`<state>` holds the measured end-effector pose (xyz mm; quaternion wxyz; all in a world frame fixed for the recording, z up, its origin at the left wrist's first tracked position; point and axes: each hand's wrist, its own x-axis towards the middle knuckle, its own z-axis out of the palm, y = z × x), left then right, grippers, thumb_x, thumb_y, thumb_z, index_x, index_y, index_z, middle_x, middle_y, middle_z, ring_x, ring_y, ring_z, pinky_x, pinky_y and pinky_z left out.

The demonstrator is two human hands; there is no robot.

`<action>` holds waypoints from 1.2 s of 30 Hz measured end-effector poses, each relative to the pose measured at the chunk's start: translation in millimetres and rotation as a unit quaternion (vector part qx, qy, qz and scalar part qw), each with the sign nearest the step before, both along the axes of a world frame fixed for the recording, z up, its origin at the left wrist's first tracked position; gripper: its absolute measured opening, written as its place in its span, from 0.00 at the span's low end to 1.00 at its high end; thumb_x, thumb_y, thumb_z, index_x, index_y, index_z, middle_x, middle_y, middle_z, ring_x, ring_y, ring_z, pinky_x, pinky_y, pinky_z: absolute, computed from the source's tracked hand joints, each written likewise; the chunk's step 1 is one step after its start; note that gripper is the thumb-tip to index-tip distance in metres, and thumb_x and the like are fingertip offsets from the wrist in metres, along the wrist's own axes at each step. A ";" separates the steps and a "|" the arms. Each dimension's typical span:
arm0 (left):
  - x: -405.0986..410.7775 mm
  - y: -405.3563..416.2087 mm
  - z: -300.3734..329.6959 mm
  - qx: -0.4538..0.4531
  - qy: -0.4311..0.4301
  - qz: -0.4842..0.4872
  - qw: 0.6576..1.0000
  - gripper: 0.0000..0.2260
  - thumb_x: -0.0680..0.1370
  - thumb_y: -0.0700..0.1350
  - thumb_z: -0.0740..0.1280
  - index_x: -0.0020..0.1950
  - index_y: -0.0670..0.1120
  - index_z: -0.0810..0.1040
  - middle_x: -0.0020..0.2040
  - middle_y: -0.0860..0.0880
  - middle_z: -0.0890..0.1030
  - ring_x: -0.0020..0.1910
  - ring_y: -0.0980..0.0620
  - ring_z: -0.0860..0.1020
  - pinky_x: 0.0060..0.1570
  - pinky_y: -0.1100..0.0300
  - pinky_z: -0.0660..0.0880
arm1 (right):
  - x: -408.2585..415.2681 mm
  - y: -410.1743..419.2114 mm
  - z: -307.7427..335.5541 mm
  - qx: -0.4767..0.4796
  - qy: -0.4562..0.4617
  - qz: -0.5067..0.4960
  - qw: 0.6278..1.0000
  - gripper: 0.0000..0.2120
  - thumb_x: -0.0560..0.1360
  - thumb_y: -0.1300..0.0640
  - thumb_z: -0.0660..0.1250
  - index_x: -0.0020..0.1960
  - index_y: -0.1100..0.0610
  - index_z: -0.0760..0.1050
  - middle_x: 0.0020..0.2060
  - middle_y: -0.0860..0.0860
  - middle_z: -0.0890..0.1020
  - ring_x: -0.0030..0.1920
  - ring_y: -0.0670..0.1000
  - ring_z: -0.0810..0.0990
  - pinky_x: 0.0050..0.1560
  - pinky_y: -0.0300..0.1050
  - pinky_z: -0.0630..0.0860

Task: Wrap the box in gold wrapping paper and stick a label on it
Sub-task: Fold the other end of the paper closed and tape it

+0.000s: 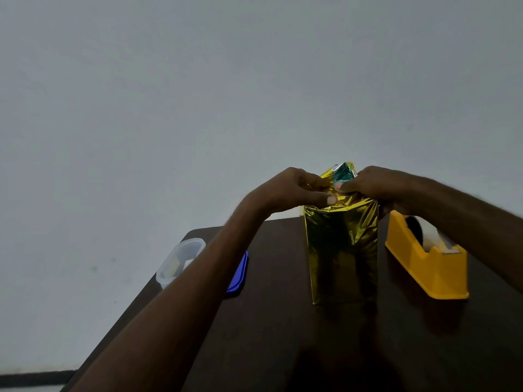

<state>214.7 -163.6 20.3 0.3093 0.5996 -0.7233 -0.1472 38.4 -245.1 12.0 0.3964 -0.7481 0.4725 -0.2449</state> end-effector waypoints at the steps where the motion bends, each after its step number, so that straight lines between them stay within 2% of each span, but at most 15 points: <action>1: 0.0 -1.2 -0.4 0.000 0.000 0.002 1.000 0.19 0.75 0.50 0.73 0.65 0.49 0.80 0.60 0.51 0.80 0.58 0.55 0.77 0.50 0.67 0.72 | 0.5 -0.4 -0.1 -0.006 0.003 -0.002 1.000 0.23 0.77 0.47 0.68 0.64 0.63 0.71 0.48 0.59 0.81 0.43 0.56 0.81 0.33 0.46 0.76; 4: 1.6 -2.7 -1.1 -0.002 0.000 0.004 1.000 0.20 0.75 0.49 0.73 0.66 0.48 0.79 0.58 0.53 0.80 0.57 0.57 0.76 0.49 0.70 0.71 | 1.1 -1.2 0.2 -0.009 -0.007 -0.015 1.000 0.19 0.79 0.52 0.66 0.64 0.64 0.69 0.46 0.60 0.79 0.38 0.55 0.80 0.26 0.43 0.76; 6: 2.4 -2.7 -1.1 -0.005 -0.011 0.003 1.000 0.19 0.76 0.49 0.72 0.67 0.48 0.78 0.56 0.54 0.78 0.55 0.58 0.75 0.47 0.73 0.70 | -0.6 -1.2 0.4 -0.001 -0.023 -0.020 1.000 0.18 0.80 0.55 0.64 0.65 0.65 0.69 0.43 0.60 0.79 0.35 0.54 0.79 0.25 0.44 0.77; 8: 1.4 -1.7 -0.6 -0.002 -0.013 0.008 1.000 0.19 0.76 0.49 0.72 0.67 0.48 0.78 0.54 0.55 0.78 0.52 0.59 0.75 0.46 0.74 0.70 | -3.6 1.0 1.2 0.013 -0.032 -0.005 0.999 0.18 0.81 0.54 0.63 0.65 0.64 0.70 0.41 0.59 0.80 0.36 0.54 0.80 0.29 0.45 0.79; 11: -1.3 -1.0 -3.8 -0.018 -0.014 0.021 1.000 0.20 0.75 0.52 0.72 0.65 0.49 0.79 0.53 0.55 0.79 0.50 0.60 0.76 0.46 0.70 0.72 | -9.4 5.4 3.4 0.025 -0.061 0.026 0.997 0.20 0.79 0.48 0.65 0.64 0.61 0.72 0.48 0.60 0.81 0.46 0.58 0.82 0.44 0.56 0.82; 13: -2.8 -3.2 -8.6 -0.042 -0.013 0.036 0.998 0.22 0.74 0.54 0.73 0.66 0.49 0.78 0.55 0.53 0.81 0.51 0.58 0.77 0.47 0.64 0.72 | -15.3 8.2 5.9 0.020 -0.066 0.020 0.997 0.22 0.78 0.47 0.67 0.64 0.61 0.72 0.51 0.61 0.81 0.49 0.61 0.82 0.46 0.59 0.82; 17: -2.2 -4.5 -9.3 -0.055 0.027 0.046 0.997 0.23 0.74 0.55 0.73 0.66 0.49 0.77 0.54 0.51 0.83 0.52 0.56 0.80 0.51 0.60 0.77 | -22.9 13.0 8.4 0.013 -0.006 0.019 1.000 0.17 0.78 0.51 0.67 0.58 0.64 0.72 0.47 0.64 0.82 0.42 0.63 0.85 0.39 0.58 0.83; 19: -2.7 0.3 -6.2 -0.064 0.074 0.047 0.994 0.19 0.76 0.56 0.70 0.64 0.49 0.79 0.54 0.51 0.83 0.49 0.59 0.80 0.45 0.64 0.76 | -25.7 15.9 9.1 -0.016 0.050 0.026 0.998 0.10 0.78 0.59 0.67 0.55 0.65 0.73 0.46 0.63 0.82 0.40 0.62 0.86 0.39 0.58 0.83; 22: 6.9 -3.0 -6.6 -0.145 0.122 0.121 0.974 0.15 0.77 0.55 0.69 0.58 0.48 0.83 0.50 0.52 0.84 0.48 0.59 0.79 0.48 0.60 0.75 | -24.4 15.6 11.0 -0.005 0.077 0.052 0.996 0.09 0.78 0.64 0.64 0.57 0.65 0.73 0.49 0.64 0.81 0.41 0.63 0.86 0.38 0.58 0.84; 24: 12.3 -6.3 -8.0 -0.119 0.136 0.162 0.970 0.17 0.75 0.55 0.71 0.59 0.46 0.81 0.51 0.49 0.83 0.48 0.55 0.79 0.47 0.57 0.77 | -23.2 15.5 11.4 0.034 0.048 0.052 0.997 0.10 0.81 0.62 0.61 0.59 0.66 0.72 0.49 0.66 0.82 0.41 0.65 0.85 0.39 0.61 0.83; 27: 11.9 -10.8 -10.8 -0.009 0.191 0.165 0.968 0.22 0.72 0.54 0.75 0.60 0.42 0.78 0.55 0.42 0.82 0.45 0.50 0.82 0.45 0.55 0.80 | -18.0 9.6 10.2 0.033 -0.002 0.047 0.998 0.11 0.81 0.64 0.60 0.59 0.69 0.73 0.51 0.67 0.80 0.46 0.68 0.83 0.47 0.66 0.81; 29: 7.8 -12.7 -9.8 0.000 0.227 0.156 0.961 0.18 0.71 0.49 0.76 0.55 0.41 0.80 0.52 0.41 0.84 0.44 0.47 0.84 0.48 0.52 0.82 | -13.5 7.9 9.1 0.024 -0.055 0.049 0.997 0.10 0.80 0.64 0.62 0.57 0.69 0.75 0.50 0.67 0.80 0.49 0.68 0.82 0.50 0.67 0.80; 32: 4.7 -15.0 -11.4 -0.012 0.243 0.181 0.953 0.15 0.71 0.44 0.77 0.54 0.40 0.80 0.49 0.41 0.84 0.44 0.46 0.84 0.46 0.50 0.83 | -9.2 -0.6 4.4 0.037 -0.173 0.040 0.983 0.16 0.78 0.53 0.67 0.58 0.65 0.77 0.51 0.66 0.81 0.50 0.64 0.82 0.53 0.62 0.80; 34: 2.8 -13.7 -13.7 -0.022 0.253 0.199 0.946 0.14 0.71 0.43 0.77 0.52 0.40 0.79 0.46 0.41 0.84 0.40 0.48 0.83 0.39 0.55 0.82 | -9.0 -6.1 1.3 -0.015 -0.216 0.004 0.976 0.20 0.77 0.46 0.67 0.58 0.62 0.77 0.51 0.62 0.82 0.54 0.62 0.81 0.55 0.61 0.80; 36: 3.1 -11.6 -15.7 -0.038 0.273 0.210 0.938 0.10 0.71 0.40 0.76 0.47 0.39 0.79 0.43 0.38 0.85 0.36 0.48 0.82 0.30 0.60 0.78 | -11.4 -6.2 0.7 -0.197 -0.170 -0.072 0.963 0.18 0.75 0.43 0.67 0.55 0.56 0.78 0.50 0.54 0.83 0.53 0.56 0.81 0.55 0.55 0.79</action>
